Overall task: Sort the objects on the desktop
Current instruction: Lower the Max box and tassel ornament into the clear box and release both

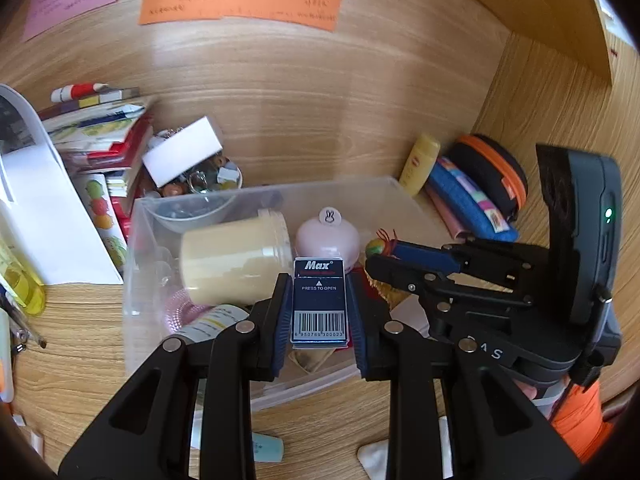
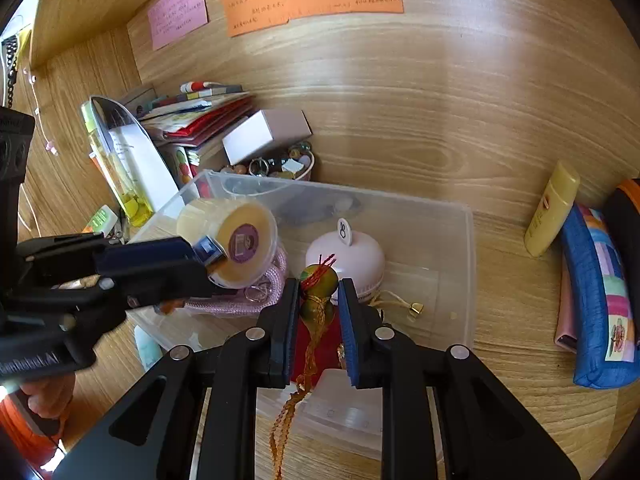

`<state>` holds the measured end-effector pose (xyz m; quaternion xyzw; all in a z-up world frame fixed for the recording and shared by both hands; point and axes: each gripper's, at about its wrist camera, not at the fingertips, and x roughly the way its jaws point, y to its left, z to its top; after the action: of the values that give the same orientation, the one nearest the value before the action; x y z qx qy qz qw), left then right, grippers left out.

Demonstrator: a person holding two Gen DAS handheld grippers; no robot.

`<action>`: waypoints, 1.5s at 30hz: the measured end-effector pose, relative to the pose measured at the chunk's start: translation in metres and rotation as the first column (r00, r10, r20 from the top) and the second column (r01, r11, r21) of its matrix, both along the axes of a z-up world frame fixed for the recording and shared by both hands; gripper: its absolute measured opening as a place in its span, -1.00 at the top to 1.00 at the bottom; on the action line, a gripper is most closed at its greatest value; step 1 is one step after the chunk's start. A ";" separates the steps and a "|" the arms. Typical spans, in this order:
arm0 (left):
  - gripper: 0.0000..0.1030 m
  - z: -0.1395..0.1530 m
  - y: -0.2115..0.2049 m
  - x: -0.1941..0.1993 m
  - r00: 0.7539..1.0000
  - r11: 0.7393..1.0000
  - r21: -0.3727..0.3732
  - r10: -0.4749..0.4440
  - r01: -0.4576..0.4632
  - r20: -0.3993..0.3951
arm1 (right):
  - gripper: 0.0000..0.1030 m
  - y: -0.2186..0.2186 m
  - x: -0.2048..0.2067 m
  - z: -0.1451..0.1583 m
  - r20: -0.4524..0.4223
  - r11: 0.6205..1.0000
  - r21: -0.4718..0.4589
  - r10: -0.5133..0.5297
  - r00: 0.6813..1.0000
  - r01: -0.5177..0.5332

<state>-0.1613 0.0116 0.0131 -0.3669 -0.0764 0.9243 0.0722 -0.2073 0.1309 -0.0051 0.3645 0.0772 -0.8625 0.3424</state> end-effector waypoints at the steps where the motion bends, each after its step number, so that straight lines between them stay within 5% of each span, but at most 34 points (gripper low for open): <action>1: 0.48 -0.001 0.001 0.000 1.000 1.000 -0.004 0.001 -0.001 0.000 | 0.66 -0.001 0.000 -0.001 0.000 1.000 0.003 0.001 1.000 -0.001; 26: 0.48 -0.001 0.009 0.009 0.999 0.998 -0.062 -0.001 -0.002 -0.049 | 0.64 -0.011 0.003 -0.010 0.011 0.998 0.062 0.019 1.000 -0.020; 28: 0.45 0.004 0.008 0.013 0.998 0.999 -0.051 -0.001 -0.002 -0.068 | 0.50 -0.011 0.004 -0.009 0.007 0.998 0.058 0.020 1.000 -0.020; 30: 0.31 0.008 0.005 0.017 0.997 0.999 -0.042 0.003 -0.006 -0.081 | 0.15 -0.011 0.005 -0.008 -0.008 0.999 0.052 0.013 1.000 -0.012; 37: 0.24 0.019 -0.002 0.026 0.995 1.000 -0.007 0.009 -0.010 -0.103 | 0.06 -0.007 0.006 -0.001 -0.030 0.999 0.036 -0.008 1.000 0.009; 45: -0.14 0.032 -0.010 0.050 0.989 1.000 -0.015 0.022 -0.025 -0.143 | -0.58 0.002 0.020 0.019 -0.073 0.998 0.020 -0.050 0.996 0.052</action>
<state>-0.1110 0.0014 0.0454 -0.2995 -0.0679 0.9496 0.0635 -0.1869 0.1332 0.0134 0.3384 0.0895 -0.8828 0.3133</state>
